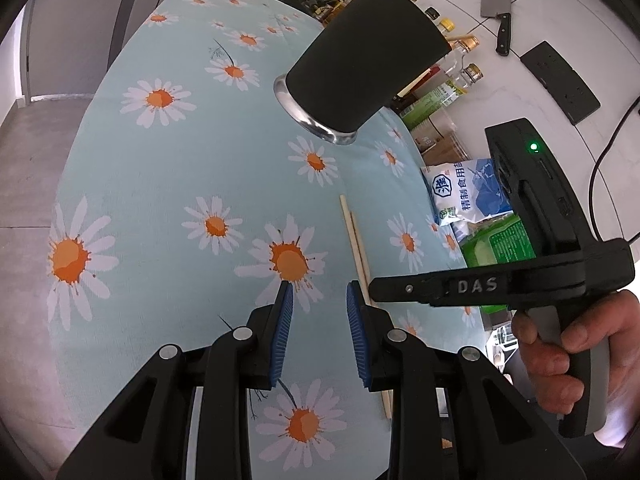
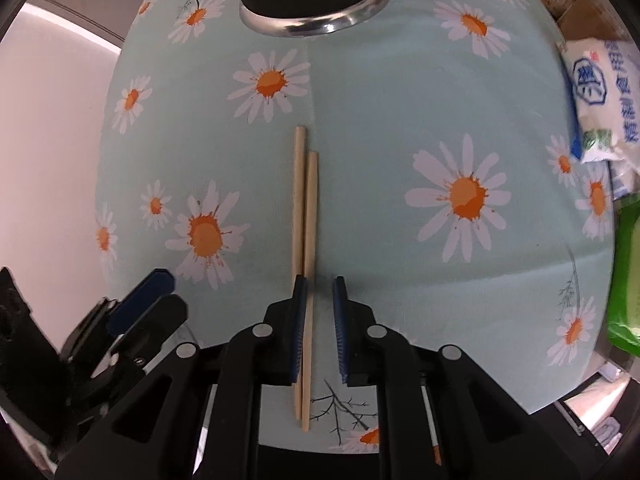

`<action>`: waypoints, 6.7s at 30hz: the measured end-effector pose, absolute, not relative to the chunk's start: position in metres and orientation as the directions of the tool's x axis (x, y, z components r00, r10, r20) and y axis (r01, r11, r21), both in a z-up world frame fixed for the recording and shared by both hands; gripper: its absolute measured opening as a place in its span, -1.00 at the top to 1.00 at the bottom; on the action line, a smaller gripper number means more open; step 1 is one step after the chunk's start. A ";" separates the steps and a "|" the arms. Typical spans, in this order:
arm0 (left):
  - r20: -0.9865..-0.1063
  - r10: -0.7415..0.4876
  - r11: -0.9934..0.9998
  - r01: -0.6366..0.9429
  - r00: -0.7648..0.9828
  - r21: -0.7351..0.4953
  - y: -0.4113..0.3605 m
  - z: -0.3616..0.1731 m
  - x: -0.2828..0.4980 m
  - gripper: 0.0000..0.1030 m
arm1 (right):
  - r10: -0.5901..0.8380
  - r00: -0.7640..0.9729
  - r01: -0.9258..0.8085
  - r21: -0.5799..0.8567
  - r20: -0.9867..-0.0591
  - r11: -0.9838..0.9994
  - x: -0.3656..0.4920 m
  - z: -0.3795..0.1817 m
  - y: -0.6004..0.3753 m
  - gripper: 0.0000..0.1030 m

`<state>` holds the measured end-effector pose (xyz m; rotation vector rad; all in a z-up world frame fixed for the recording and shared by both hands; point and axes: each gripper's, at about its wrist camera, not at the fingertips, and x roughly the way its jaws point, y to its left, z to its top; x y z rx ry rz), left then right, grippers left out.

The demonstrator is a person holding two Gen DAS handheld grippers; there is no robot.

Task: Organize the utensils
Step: 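Lower both open grippers over the last two wooden chopsticks on the cloth, then grasp one wooden chopstick with the right gripper while the left gripper grasps the other, then lift both chopsticks over the black holder and lower them inside, then open both grippers and pull them back away from the holder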

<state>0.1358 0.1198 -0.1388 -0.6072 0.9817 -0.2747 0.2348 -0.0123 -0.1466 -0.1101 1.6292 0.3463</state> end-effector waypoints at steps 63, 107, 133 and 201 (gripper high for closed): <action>-0.973 -0.031 0.972 -0.220 0.230 -0.083 0.001 -0.141 0.212 0.93 | 0.626 -0.156 -0.385 0.631 -0.764 0.674 0.285 -0.098 -0.158 0.89; -0.576 -0.402 0.888 0.150 0.712 -0.434 0.096 0.020 0.188 0.93 | 0.754 0.264 -0.538 0.557 -0.601 0.632 0.271 0.017 -0.065 0.89; -0.185 -0.360 0.880 0.267 0.914 -0.394 0.123 0.078 0.271 0.93 | 0.733 0.644 -0.649 0.350 -0.221 0.676 0.326 0.094 -0.068 0.89; -0.291 -0.142 0.967 0.070 0.946 -0.245 0.091 0.059 0.152 -0.84 | 0.623 0.713 -0.586 0.214 -0.320 0.781 0.227 0.073 -0.161 -0.90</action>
